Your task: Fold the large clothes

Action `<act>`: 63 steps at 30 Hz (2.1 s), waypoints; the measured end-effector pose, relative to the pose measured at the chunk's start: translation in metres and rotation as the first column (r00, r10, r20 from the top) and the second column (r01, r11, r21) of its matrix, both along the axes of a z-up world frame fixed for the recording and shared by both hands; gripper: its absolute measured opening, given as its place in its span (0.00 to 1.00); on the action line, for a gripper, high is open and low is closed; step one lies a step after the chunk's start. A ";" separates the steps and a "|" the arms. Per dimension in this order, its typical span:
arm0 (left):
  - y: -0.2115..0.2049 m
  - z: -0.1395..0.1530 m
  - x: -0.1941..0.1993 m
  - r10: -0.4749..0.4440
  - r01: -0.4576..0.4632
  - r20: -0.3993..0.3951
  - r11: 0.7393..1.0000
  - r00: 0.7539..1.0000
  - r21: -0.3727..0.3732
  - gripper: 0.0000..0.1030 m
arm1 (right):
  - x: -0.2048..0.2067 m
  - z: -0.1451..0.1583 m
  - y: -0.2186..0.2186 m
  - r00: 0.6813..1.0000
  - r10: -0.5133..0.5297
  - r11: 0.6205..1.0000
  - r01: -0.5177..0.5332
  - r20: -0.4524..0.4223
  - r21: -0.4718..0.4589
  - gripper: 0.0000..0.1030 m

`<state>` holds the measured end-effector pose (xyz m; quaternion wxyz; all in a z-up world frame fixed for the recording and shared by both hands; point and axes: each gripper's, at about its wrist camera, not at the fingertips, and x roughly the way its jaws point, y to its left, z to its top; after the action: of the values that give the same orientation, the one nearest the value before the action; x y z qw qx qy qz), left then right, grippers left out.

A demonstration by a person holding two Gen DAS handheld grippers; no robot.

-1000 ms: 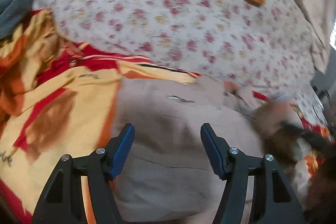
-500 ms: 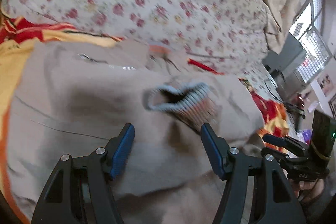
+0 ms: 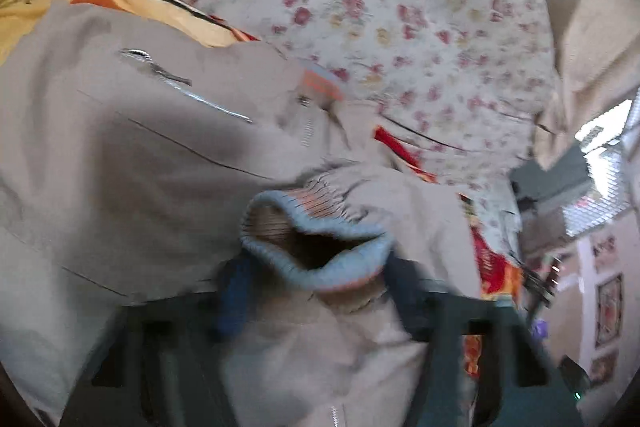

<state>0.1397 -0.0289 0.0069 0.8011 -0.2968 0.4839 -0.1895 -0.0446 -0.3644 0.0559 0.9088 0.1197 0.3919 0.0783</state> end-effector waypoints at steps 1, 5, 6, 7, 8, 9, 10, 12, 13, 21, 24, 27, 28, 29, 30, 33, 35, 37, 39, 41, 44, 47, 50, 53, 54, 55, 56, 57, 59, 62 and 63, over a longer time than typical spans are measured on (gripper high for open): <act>0.000 0.002 -0.001 0.001 -0.001 0.008 1.000 1.000 0.020 0.07 | -0.002 0.000 -0.002 1.000 -0.012 1.000 0.012 0.007 0.006 0.62; 0.007 0.046 -0.028 -0.005 -0.007 0.171 0.998 0.985 0.068 0.06 | -0.012 0.004 -0.014 0.996 -0.076 0.997 0.074 0.046 0.035 0.63; 0.015 0.058 -0.033 -0.010 -0.001 0.196 0.999 0.981 0.052 0.06 | -0.015 0.005 -0.018 0.994 -0.092 0.995 0.089 0.055 0.045 0.63; 0.023 0.069 -0.038 -0.010 -0.002 0.222 0.998 0.975 0.055 0.06 | -0.017 0.005 -0.021 0.993 -0.105 0.993 0.101 0.062 0.058 0.63; 0.031 0.078 -0.041 -0.006 -0.011 0.243 0.998 0.970 0.068 0.06 | -0.019 0.005 -0.026 0.990 -0.121 0.990 0.116 0.069 0.079 0.63; 0.043 0.086 -0.045 0.000 -0.023 0.265 0.996 0.964 0.084 0.06 | -0.020 0.005 -0.029 0.989 -0.132 0.988 0.126 0.067 0.091 0.63; 0.053 0.091 -0.046 0.002 -0.032 0.277 0.994 0.961 0.104 0.06 | -0.019 0.004 -0.033 0.987 -0.148 0.984 0.142 0.060 0.105 0.63; 0.075 0.093 -0.046 0.018 -0.066 0.283 0.985 0.959 0.161 0.06 | -0.017 0.002 -0.037 0.985 -0.164 0.980 0.157 0.045 0.118 0.63; 0.091 0.087 -0.042 0.037 -0.085 0.267 0.981 0.963 0.173 0.06 | -0.016 0.000 -0.037 0.986 -0.165 0.980 0.159 0.039 0.122 0.63; 0.108 0.017 -0.022 0.000 -0.031 0.108 0.957 0.994 0.287 0.22 | -0.009 0.000 -0.030 0.991 -0.133 0.988 0.133 -0.005 0.072 0.63; 0.130 0.031 -0.035 0.094 -0.150 0.181 0.935 0.979 0.322 0.25 | -0.002 0.025 -0.020 0.996 -0.082 0.997 0.081 0.027 0.018 0.62; 0.146 0.053 -0.049 0.235 -0.323 0.290 0.895 0.928 0.309 0.25 | 0.024 0.055 0.000 0.996 0.035 0.998 -0.030 0.080 -0.057 0.62; 0.145 0.060 -0.049 0.256 -0.349 0.315 0.892 0.914 0.288 0.25 | 0.041 0.060 0.011 0.994 0.084 0.993 -0.078 0.066 -0.093 0.62; 0.140 0.064 -0.049 0.252 -0.349 0.330 0.894 0.910 0.279 0.25 | 0.055 0.061 0.018 0.993 0.104 0.988 -0.097 0.053 -0.119 0.62; 0.132 0.068 -0.048 0.232 -0.332 0.344 0.904 0.910 0.269 0.23 | 0.068 0.061 0.023 0.994 0.105 0.986 -0.099 0.042 -0.132 0.56; 0.089 0.063 -0.038 0.087 -0.199 0.344 0.932 0.935 0.304 0.12 | 0.108 0.041 0.028 0.997 0.073 0.995 -0.075 -0.017 -0.071 0.16; 0.072 0.045 -0.030 0.043 -0.170 0.308 0.902 0.951 0.397 0.11 | 0.125 0.017 0.030 0.997 0.060 0.995 -0.064 -0.056 -0.075 0.16; 0.068 0.016 -0.019 0.061 -0.163 0.219 0.859 0.974 0.485 0.10 | 0.138 -0.020 0.027 0.988 0.043 0.995 -0.056 -0.145 -0.082 0.13; 0.077 -0.012 -0.014 0.093 -0.155 0.147 0.850 0.985 0.503 0.06 | 0.137 -0.045 0.020 0.986 0.040 0.995 -0.053 -0.159 -0.080 0.08; 0.079 -0.008 -0.013 0.111 -0.176 0.156 0.849 0.981 0.498 0.06 | 0.133 -0.047 0.021 0.990 0.063 0.993 -0.075 -0.129 -0.090 0.08; 0.079 -0.010 -0.013 0.136 -0.195 0.156 0.859 0.978 0.473 0.06 | 0.139 -0.042 0.024 0.981 0.080 0.989 -0.100 -0.179 -0.106 0.08; 0.084 -0.010 -0.010 0.174 -0.216 0.137 0.884 0.975 0.416 0.08 | 0.149 -0.011 0.020 0.989 0.056 0.994 -0.067 -0.134 -0.082 0.11; 0.089 -0.012 -0.009 0.197 -0.233 0.134 0.903 0.971 0.361 0.11 | 0.178 0.008 0.023 0.995 0.027 0.994 -0.037 -0.094 -0.103 0.13; 0.087 -0.012 -0.008 0.199 -0.240 0.148 0.902 0.969 0.360 0.11 | 0.215 -0.001 0.031 0.993 0.004 0.994 -0.017 -0.121 -0.109 0.13; 0.086 -0.013 -0.008 0.199 -0.243 0.155 0.900 0.968 0.363 0.11 | 0.228 -0.013 0.032 0.988 -0.001 0.995 -0.013 -0.151 -0.094 0.13; 0.085 -0.013 -0.008 0.199 -0.247 0.163 0.898 0.966 0.365 0.11 | 0.236 -0.023 0.034 0.985 -0.001 0.995 -0.016 -0.172 -0.102 0.13; 0.084 -0.013 -0.008 0.200 -0.251 0.172 0.895 0.965 0.368 0.11 | 0.244 -0.042 0.037 0.981 -0.006 0.988 -0.025 -0.196 -0.155 0.13; 0.084 -0.014 -0.007 0.195 -0.249 0.179 0.896 0.964 0.367 0.11 | 0.247 -0.056 0.037 0.975 -0.009 0.981 -0.035 -0.222 -0.192 0.12; 0.081 -0.015 -0.005 0.190 -0.250 0.190 0.889 0.963 0.383 0.11 | 0.242 -0.071 0.036 0.987 0.006 0.978 -0.039 -0.160 -0.205 0.12; 0.080 -0.016 0.000 0.191 -0.255 0.195 0.885 0.962 0.390 0.11 | 0.243 -0.071 0.033 0.986 0.006 0.982 -0.037 -0.166 -0.183 0.12; 0.080 -0.016 0.000 0.191 -0.255 0.195 0.886 0.962 0.388 0.11 | 0.243 -0.070 0.033 0.986 0.005 0.983 -0.036 -0.168 -0.180 0.12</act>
<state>0.1400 0.0513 -0.0093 0.8963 -0.1609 0.4131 -0.0123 0.1987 -0.3315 -0.0138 0.8790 0.0380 0.4734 0.0412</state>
